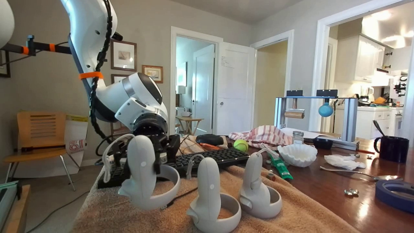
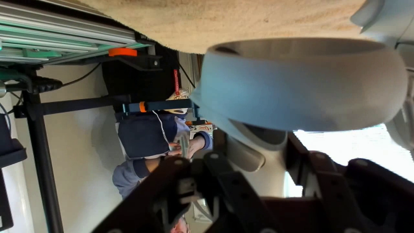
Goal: Move the white game console on the left to the right
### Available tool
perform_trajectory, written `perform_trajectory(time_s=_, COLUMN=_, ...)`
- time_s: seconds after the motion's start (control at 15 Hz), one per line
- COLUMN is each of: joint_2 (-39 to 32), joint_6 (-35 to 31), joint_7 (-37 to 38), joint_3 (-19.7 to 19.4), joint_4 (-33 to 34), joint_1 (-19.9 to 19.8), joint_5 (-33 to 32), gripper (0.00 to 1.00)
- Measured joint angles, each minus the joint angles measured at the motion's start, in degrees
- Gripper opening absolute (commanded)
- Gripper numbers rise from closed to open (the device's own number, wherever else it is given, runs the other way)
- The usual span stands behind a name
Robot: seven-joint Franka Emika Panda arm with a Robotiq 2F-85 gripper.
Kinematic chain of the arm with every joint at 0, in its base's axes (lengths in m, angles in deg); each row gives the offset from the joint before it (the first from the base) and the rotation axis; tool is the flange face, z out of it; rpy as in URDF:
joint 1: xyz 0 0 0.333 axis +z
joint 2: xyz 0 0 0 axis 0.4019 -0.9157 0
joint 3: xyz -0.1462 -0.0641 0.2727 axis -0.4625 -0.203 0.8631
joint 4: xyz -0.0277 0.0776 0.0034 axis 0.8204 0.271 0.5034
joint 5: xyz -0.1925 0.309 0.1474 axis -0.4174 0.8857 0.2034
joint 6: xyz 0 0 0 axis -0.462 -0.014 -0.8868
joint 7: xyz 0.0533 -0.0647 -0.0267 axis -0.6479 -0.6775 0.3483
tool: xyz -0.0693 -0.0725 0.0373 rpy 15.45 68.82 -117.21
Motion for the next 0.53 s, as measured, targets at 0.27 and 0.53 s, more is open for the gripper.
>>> perform_trajectory(time_s=0.27, joint_2=0.0, joint_6=-2.93, joint_7=0.0, joint_3=-0.71, joint_4=-2.18, joint_1=-0.02, joint_5=0.0, gripper=0.21)
perform_trajectory(time_s=0.53, joint_2=-0.1, joint_6=-4.63, joint_7=-0.06, joint_3=-0.76, joint_4=-4.5, joint_1=-0.74, joint_5=0.0, gripper=0.21)
